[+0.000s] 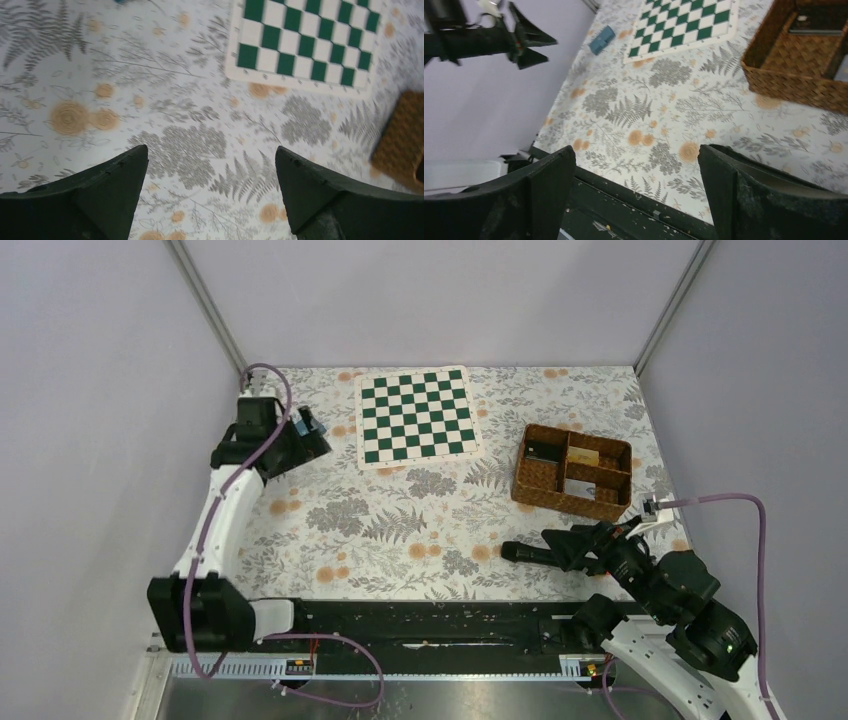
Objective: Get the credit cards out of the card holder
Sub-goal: Move the card holder to the center of the board.
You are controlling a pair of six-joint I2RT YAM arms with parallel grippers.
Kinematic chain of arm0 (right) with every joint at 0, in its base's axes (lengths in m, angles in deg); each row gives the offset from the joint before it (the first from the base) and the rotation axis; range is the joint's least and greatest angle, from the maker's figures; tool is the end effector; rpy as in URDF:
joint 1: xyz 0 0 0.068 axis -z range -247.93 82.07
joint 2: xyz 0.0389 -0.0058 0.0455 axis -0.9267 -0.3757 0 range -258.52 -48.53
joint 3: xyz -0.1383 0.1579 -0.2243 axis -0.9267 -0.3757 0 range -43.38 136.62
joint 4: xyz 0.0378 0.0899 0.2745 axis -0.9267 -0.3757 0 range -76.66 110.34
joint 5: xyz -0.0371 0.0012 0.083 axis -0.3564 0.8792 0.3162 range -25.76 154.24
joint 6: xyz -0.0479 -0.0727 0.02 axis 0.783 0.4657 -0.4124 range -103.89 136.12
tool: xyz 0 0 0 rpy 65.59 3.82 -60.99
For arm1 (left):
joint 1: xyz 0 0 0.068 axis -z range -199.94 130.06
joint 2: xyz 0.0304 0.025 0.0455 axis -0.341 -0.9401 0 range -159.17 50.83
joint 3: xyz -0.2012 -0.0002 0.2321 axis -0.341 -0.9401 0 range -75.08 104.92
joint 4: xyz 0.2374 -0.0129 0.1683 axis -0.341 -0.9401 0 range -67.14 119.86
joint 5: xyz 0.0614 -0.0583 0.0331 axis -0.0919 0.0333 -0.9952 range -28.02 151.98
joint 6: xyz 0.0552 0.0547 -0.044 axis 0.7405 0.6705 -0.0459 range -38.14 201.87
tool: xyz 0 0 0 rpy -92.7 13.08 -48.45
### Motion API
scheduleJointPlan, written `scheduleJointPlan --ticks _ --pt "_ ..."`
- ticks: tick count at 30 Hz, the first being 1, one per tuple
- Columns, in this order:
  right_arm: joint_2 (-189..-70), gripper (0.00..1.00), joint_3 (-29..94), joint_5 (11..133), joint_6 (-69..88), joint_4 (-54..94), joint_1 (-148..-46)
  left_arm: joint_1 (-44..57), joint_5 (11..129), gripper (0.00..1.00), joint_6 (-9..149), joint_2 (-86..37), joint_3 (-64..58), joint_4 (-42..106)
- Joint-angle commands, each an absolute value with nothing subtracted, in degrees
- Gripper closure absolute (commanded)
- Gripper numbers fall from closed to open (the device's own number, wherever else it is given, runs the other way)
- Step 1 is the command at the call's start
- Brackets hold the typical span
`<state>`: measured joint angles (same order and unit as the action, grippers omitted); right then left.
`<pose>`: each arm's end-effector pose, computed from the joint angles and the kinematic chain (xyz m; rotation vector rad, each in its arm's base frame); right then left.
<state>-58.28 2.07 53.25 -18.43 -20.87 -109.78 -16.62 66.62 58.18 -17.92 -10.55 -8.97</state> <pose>0.0594 0.0327 0.3597 0.0406 1.7359 0.8406 0.3030 -0.0240 0.3273 -0.3735 2.3124 -0.3297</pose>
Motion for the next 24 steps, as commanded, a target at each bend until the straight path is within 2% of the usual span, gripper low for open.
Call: scheduleJointPlan --ticks 1,5,9,18,24 --pt "-57.3 0.02 2.0 57.4 -16.8 -13.9 -109.4 -26.3 71.8 0.05 56.0 -26.9 -5.5 -5.6" --pt "-58.8 0.03 2.7 58.0 -17.3 -14.5 -109.5 -33.7 78.9 0.14 54.7 -38.8 1.6 -3.0" --pt "-58.7 0.05 1.0 61.7 -18.1 -12.5 -109.5 -35.2 78.1 0.14 54.5 -47.3 9.3 -0.7" --pt "-59.1 0.06 0.1 60.7 -18.1 -9.7 -109.5 -36.5 79.2 0.14 48.9 -71.9 30.5 -4.3" --pt "-60.8 0.06 0.9 61.7 -18.8 -8.4 -109.4 -36.7 82.0 0.15 48.0 -81.0 39.1 -4.1"
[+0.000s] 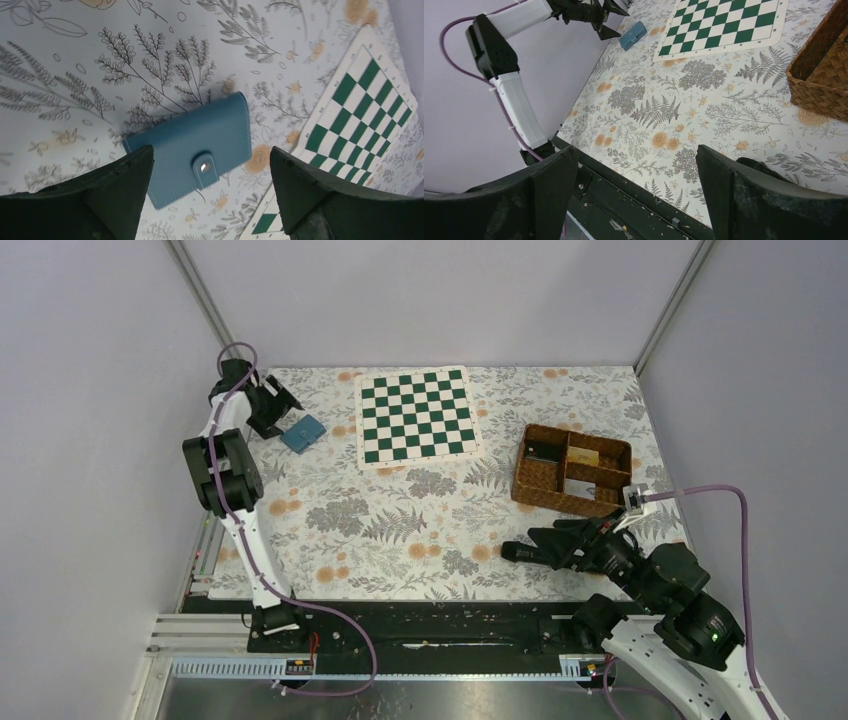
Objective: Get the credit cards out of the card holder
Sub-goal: Move the card holder to the center of the board.
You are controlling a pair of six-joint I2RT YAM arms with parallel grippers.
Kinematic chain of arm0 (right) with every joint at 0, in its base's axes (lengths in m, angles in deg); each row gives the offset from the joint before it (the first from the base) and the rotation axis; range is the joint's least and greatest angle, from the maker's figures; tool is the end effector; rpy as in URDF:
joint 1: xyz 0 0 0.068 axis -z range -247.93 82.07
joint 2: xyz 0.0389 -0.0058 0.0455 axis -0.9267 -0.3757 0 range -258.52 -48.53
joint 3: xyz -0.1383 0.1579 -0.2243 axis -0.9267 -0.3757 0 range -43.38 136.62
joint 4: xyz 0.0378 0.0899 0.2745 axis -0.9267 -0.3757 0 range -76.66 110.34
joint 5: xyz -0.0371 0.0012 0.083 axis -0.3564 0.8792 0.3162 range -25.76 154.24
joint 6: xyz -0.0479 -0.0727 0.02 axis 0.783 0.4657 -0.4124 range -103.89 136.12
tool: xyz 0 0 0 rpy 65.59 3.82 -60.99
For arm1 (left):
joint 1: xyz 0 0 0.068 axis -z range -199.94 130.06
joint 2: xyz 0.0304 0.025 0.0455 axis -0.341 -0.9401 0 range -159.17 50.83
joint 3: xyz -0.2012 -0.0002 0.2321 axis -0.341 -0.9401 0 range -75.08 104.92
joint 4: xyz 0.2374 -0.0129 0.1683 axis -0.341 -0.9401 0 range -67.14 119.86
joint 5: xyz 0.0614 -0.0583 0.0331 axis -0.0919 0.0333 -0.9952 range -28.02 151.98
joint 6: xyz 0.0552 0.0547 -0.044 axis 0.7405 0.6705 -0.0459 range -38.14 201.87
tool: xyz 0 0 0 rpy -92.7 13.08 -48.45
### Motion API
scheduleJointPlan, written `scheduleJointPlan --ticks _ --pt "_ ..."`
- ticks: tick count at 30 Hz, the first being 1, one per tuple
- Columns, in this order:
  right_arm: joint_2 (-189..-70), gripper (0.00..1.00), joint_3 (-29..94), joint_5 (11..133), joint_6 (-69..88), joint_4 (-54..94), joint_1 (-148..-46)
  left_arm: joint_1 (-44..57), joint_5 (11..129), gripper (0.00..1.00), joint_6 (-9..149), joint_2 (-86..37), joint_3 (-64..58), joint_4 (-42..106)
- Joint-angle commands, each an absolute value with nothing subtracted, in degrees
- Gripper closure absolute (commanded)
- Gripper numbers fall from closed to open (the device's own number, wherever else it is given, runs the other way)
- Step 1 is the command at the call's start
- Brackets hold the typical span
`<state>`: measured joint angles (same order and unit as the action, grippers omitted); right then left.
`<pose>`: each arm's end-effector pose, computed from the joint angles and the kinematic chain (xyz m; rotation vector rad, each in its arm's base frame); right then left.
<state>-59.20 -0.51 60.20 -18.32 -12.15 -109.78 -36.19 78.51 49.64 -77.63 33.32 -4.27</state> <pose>0.0644 0.0500 0.3663 -0.0493 1.6634 0.9758 0.5580 0.1391 0.1875 -0.9274 2.3482 -0.4759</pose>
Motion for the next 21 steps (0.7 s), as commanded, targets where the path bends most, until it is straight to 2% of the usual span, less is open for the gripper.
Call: scheduleJointPlan --ticks 1,12,17,21 --pt "-61.0 0.06 0.7 62.0 -19.0 -7.8 -109.5 -36.8 83.0 0.15 48.2 -82.3 40.7 -4.4" --pt "-61.5 0.07 0.7 64.0 -21.1 -4.9 -109.4 -36.8 93.3 0.15 47.1 -89.1 43.9 -4.9" --pt "-60.4 0.07 0.5 63.7 -21.8 -5.1 -109.4 -35.3 90.9 0.16 50.8 -87.1 41.0 -8.4" --pt "-59.2 0.07 0.9 62.9 -21.9 -6.7 -109.4 -32.4 79.6 0.17 57.2 -85.0 41.1 -16.9"
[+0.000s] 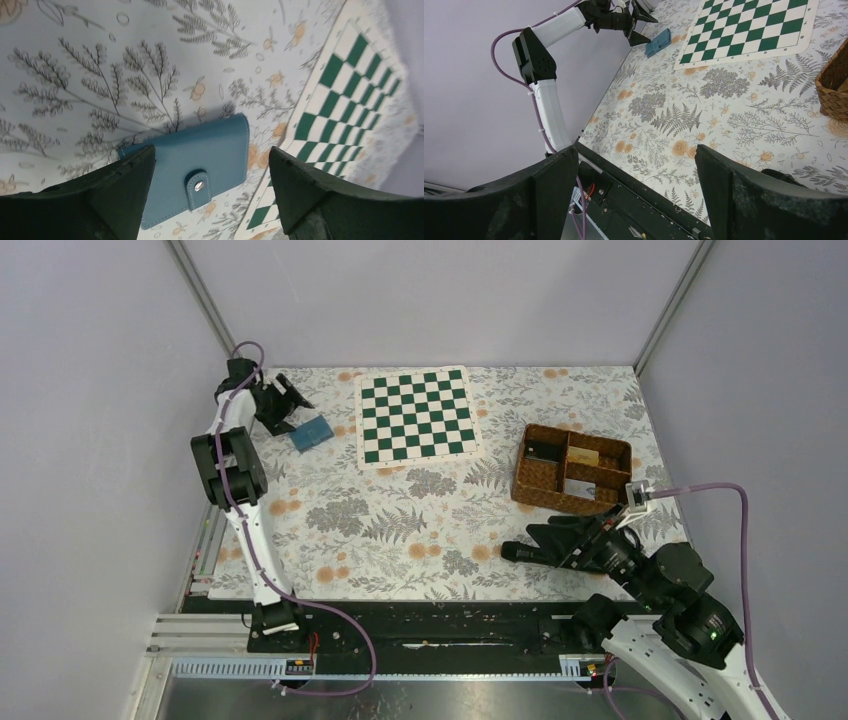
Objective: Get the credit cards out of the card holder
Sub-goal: Move the card holder to the center of the board.
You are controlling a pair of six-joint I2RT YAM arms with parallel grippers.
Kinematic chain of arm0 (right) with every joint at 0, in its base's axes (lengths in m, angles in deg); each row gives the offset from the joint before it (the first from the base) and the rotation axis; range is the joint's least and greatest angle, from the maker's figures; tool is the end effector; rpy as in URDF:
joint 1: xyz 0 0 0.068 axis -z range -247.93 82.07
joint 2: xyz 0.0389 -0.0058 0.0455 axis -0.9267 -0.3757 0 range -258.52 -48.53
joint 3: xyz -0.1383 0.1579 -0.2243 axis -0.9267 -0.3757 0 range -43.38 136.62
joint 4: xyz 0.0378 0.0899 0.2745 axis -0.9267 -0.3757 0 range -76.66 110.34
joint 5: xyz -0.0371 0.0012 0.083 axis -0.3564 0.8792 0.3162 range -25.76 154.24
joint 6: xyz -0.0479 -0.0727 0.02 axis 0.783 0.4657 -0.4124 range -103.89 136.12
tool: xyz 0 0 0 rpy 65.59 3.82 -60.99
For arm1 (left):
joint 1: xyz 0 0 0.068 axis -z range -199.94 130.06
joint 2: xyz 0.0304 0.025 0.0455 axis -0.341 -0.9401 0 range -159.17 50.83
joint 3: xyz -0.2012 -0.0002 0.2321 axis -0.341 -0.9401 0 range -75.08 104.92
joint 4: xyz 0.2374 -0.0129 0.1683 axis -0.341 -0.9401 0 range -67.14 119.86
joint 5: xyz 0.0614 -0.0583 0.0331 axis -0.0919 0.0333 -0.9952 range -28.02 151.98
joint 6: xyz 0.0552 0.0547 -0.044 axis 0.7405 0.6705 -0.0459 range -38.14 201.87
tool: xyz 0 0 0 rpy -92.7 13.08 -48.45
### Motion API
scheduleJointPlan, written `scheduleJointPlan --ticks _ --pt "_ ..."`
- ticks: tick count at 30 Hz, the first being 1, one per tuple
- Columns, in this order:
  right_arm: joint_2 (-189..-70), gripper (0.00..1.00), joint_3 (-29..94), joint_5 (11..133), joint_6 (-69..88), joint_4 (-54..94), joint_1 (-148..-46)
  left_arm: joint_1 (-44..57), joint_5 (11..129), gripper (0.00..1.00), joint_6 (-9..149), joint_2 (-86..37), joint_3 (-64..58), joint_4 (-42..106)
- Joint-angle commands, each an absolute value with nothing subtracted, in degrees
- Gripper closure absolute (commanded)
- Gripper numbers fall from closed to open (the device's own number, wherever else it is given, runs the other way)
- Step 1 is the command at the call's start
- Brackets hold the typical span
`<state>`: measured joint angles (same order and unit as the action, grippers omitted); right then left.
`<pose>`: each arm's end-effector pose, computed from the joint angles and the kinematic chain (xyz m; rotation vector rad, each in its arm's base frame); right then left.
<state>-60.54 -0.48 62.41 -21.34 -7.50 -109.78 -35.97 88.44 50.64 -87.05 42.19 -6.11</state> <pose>0.0667 0.0562 0.3775 -0.0348 1.6176 1.0688 0.5885 0.1322 0.1518 -0.8540 2.3993 -0.6928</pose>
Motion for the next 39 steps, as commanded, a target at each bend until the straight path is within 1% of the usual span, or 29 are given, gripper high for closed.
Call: scheduleJointPlan --ticks 1,3,5,6,7,11,15,21,26,30,33,36,39 --pt "-58.8 0.08 0.8 62.3 -22.0 -7.3 -109.5 -31.7 76.7 0.18 58.4 -84.6 40.8 -18.5" --pt "-57.7 0.08 0.6 61.4 -22.2 -8.5 -109.4 -30.6 72.1 0.21 60.0 -83.9 39.8 -20.5" --pt "-56.9 0.08 0.5 60.8 -22.4 -9.5 -109.5 -29.9 71.2 0.31 62.5 -83.4 39.1 -21.0" --pt "-56.4 0.08 0.5 60.6 -22.5 -10.0 -109.4 -29.5 71.0 0.34 62.8 -82.9 38.6 -21.1" --pt "-56.1 0.08 0.5 60.4 -22.6 -10.6 -109.5 -29.0 69.0 0.34 62.1 -82.2 38.3 -21.9" --pt "-55.0 0.08 1.8 59.2 -22.5 -12.2 -109.5 -28.9 69.5 0.36 62.2 -80.2 36.3 -22.3" --pt "-53.8 0.08 2.7 58.0 -22.3 -13.0 -109.5 -28.8 66.6 0.42 62.5 -78.7 32.8 -22.8" --pt "-52.6 0.09 2.8 56.5 -23.1 -13.9 -109.5 -28.7 65.1 0.43 62.9 -76.7 28.9 -24.6" --pt "-52.5 0.10 2.8 55.6 -23.8 -14.8 -109.5 -27.4 65.0 0.43 63.2 -72.9 21.7 -23.8" --pt "-52.5 0.10 2.4 55.7 -24.3 -15.2 -109.4 -25.5 67.3 0.42 62.3 -69.6 14.7 -22.2" --pt "-52.1 0.10 2.1 56.1 -25.5 -15.0 -109.5 -24.5 68.4 0.42 62.1 -65.2 8.5 -20.6" --pt "-51.6 0.10 1.7 57.3 -26.3 -14.7 -109.5 -23.8 73.3 0.41 61.7 -58.4 0.4 -17.1" --pt "-51.5 0.10 1.6 58.9 -27.0 -14.0 -109.4 -22.8 73.0 0.39 61.3 -51.5 -3.5 -14.9"
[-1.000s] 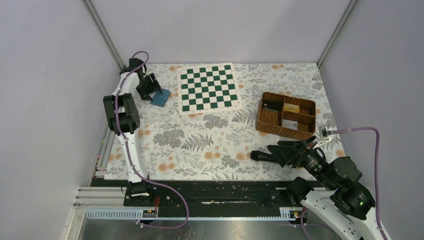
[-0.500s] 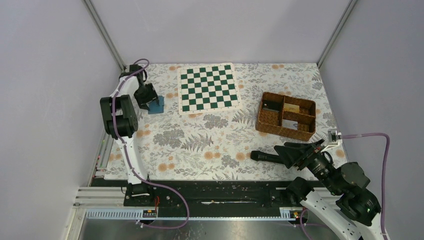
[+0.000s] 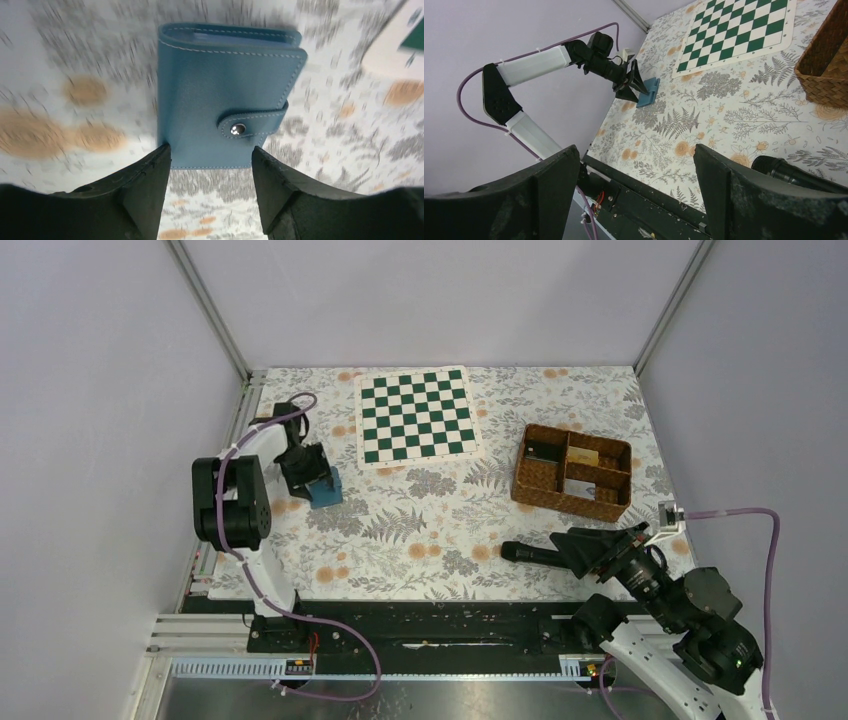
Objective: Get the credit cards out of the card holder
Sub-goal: Move the card holder to the center of the board.
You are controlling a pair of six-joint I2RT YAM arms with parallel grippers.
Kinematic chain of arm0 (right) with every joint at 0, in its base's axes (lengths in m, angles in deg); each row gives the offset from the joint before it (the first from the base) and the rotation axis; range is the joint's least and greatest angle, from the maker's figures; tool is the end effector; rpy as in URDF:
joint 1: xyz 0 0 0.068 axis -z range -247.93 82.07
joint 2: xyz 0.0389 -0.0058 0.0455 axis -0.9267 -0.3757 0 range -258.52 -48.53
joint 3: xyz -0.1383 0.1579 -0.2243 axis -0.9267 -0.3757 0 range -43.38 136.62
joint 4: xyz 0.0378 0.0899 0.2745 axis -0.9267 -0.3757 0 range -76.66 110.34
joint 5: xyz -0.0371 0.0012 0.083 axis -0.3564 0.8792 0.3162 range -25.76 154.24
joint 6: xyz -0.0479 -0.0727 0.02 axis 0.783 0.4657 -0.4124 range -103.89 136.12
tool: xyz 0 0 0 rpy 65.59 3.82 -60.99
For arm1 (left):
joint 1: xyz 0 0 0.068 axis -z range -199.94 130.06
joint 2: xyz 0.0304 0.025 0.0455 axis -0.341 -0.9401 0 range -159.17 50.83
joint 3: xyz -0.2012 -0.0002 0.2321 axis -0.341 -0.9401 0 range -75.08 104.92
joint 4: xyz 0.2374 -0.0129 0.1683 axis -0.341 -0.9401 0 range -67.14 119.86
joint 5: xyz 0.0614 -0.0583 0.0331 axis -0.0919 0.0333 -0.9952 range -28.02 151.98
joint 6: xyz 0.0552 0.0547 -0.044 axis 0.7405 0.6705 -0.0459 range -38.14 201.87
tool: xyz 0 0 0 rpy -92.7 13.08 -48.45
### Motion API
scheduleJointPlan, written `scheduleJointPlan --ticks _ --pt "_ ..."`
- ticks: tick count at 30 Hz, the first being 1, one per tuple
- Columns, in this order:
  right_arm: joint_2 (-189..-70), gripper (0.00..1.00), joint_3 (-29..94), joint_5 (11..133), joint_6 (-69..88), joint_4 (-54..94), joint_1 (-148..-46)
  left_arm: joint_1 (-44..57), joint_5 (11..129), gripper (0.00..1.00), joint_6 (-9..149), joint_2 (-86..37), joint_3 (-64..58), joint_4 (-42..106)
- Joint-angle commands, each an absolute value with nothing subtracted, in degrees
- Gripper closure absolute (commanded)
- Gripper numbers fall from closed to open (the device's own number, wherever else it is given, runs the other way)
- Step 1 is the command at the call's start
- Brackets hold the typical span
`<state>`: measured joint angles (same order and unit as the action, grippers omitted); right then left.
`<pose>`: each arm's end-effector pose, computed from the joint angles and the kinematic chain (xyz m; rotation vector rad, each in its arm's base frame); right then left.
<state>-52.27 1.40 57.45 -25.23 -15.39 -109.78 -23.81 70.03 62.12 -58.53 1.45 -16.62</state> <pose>0.0383 0.0216 0.3741 0.0954 1.5734 1.0760 0.4124 0.0168 0.1462 -0.5879 2.9076 -0.2450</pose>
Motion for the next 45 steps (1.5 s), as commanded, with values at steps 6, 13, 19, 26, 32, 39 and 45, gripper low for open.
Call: scheduleJointPlan --ticks 6,13,19,26,32,39,45 --pt "-51.5 0.11 3.2 60.1 -26.6 -17.1 -109.4 -24.2 72.4 0.33 59.1 -50.4 2.0 -14.3" --pt "-51.3 0.11 4.8 61.0 -24.6 -18.8 -109.5 -26.9 70.1 0.41 56.5 -56.7 7.4 -13.2" --pt "-52.8 0.10 3.8 62.0 -24.5 -18.1 -109.5 -27.7 71.7 0.47 56.5 -59.2 5.9 -12.2" --pt "-56.1 0.10 3.1 65.7 -24.6 -15.5 -109.5 -27.4 75.4 0.49 53.3 -56.3 -5.1 -5.6" --pt "-58.0 0.10 1.9 66.6 -25.5 -16.6 -109.4 -23.0 79.5 0.61 47.2 -49.5 -17.8 4.5" --pt "-58.1 0.11 1.1 67.0 -26.2 -18.0 -109.5 -14.5 79.5 0.62 45.4 -41.5 -26.8 10.3" --pt "-59.3 0.12 -0.4 65.3 -26.1 -19.8 -109.4 -7.9 80.8 0.62 45.3 -37.5 -32.4 13.9"
